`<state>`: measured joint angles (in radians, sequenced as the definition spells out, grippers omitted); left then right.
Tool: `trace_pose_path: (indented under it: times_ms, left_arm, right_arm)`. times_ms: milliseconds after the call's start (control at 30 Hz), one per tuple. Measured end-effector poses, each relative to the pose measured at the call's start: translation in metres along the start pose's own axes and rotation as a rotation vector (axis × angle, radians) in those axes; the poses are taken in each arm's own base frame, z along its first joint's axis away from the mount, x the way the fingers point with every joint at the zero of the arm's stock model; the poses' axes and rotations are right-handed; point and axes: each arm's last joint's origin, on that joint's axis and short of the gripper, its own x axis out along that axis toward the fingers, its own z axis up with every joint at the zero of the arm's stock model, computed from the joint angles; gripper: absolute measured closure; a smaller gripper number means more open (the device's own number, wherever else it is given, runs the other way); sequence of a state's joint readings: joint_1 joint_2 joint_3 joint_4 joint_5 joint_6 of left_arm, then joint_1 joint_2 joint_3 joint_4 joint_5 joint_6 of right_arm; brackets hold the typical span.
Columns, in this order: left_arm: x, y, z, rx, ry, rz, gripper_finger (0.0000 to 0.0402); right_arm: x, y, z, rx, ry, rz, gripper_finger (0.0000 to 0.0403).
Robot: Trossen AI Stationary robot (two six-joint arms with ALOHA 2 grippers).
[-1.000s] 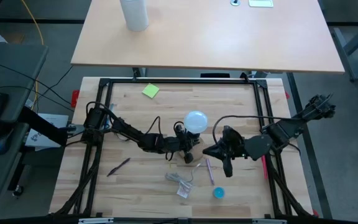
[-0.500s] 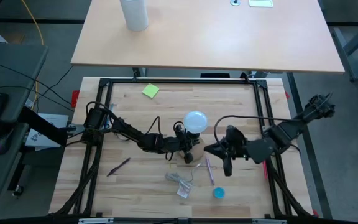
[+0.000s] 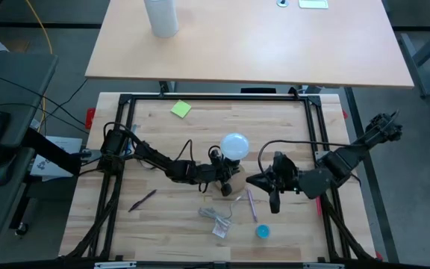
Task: Screw lightbulb
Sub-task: Remove the lightbulb from the lamp
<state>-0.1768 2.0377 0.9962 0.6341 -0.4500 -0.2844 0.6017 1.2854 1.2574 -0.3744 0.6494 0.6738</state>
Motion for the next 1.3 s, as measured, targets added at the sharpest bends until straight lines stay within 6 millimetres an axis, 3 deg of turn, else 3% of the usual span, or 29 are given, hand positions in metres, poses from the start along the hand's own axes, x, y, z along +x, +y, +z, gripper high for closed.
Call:
trace_pose_path:
  times_ms: [233,467,800,1033,1300]
  left_arm:
    - [0.000,0.000,0.000,0.001,0.001,-0.003,0.0386]
    - [0.000,0.000,0.000,0.001,0.001,-0.004,0.0386]
    - [0.000,0.000,0.000,-0.001,0.001,-0.004,0.0382]
    - [0.000,0.000,0.000,-0.005,0.001,-0.003,0.0386]
    - [0.000,0.000,0.000,-0.017,0.001,0.000,0.0386]
  right_arm:
    - [0.005,-0.002,0.001,0.000,0.032,0.031,0.0403]
    - [0.014,-0.004,0.017,-0.021,0.028,0.194,0.0403]
    - [0.032,-0.012,0.021,-0.048,0.011,0.185,0.0403]
    - [0.049,-0.019,0.017,-0.031,-0.044,0.006,0.0403]
    - [0.053,-0.027,0.007,-0.008,-0.028,-0.147,0.0403]
